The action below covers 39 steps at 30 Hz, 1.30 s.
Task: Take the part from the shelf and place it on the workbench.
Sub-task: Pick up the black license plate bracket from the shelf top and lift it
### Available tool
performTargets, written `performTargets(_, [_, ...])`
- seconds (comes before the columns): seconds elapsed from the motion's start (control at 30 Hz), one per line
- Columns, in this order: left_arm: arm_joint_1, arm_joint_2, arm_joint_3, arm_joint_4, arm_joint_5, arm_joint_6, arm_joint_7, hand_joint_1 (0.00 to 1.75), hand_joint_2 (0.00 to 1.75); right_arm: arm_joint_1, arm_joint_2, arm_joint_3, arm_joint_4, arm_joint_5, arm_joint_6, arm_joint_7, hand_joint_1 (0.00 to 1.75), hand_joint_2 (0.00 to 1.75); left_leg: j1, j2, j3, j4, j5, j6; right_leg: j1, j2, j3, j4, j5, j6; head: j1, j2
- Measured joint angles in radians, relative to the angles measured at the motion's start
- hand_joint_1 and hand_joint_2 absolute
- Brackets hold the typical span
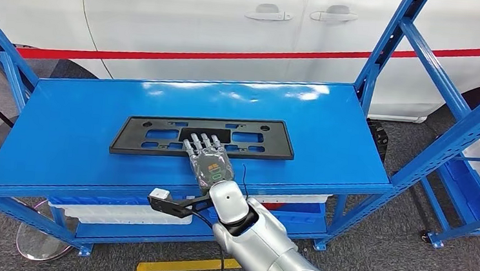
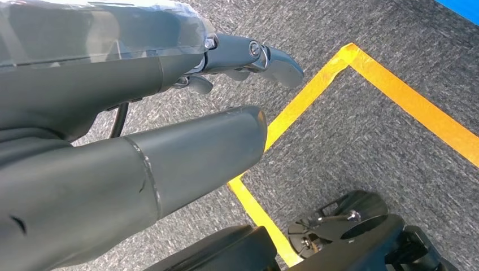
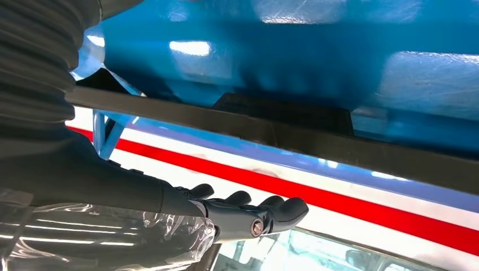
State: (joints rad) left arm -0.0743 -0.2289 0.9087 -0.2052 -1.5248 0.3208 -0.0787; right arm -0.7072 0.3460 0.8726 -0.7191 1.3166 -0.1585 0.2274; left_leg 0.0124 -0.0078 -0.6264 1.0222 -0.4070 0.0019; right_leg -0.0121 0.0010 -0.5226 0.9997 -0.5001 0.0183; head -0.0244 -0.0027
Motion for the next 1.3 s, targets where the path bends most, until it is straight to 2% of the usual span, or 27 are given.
performTargets(0.3, [0.000,0.000,-0.001,0.000,-0.003,0.000,0.000,0.00,0.00,-0.012,-0.001,0.002,0.027,0.003,-0.003,0.024,0.00,1.75,0.000,0.000,0.000,0.000,0.000,0.000,0.000,0.000,-0.001,0.000,0.000,0.000,0.000,0.000])
performTargets(0.6, [0.000,0.000,-0.002,0.000,-0.005,0.000,-0.001,0.00,0.00,-0.110,-0.028,-0.031,0.122,0.041,-0.003,0.088,0.00,1.75,0.000,0.000,0.000,0.000,0.001,0.001,-0.001,0.000,-0.001,0.000,0.001,0.001,0.000,0.000])
performTargets(0.8, [0.000,0.000,-0.002,0.000,0.002,-0.010,-0.020,0.00,0.00,-0.136,-0.043,-0.043,0.166,0.055,-0.004,0.088,0.00,1.75,0.000,0.000,0.000,0.000,0.001,0.001,0.000,0.000,0.000,0.000,0.001,0.001,0.000,0.000])
performTargets(1.3, [0.001,0.000,-0.002,0.000,0.014,-0.014,-0.017,0.00,0.00,-0.139,-0.037,-0.045,0.207,0.066,-0.004,0.070,0.00,1.75,0.000,0.000,0.000,0.000,0.001,0.001,0.000,0.000,0.000,0.000,0.001,0.001,0.000,0.000])
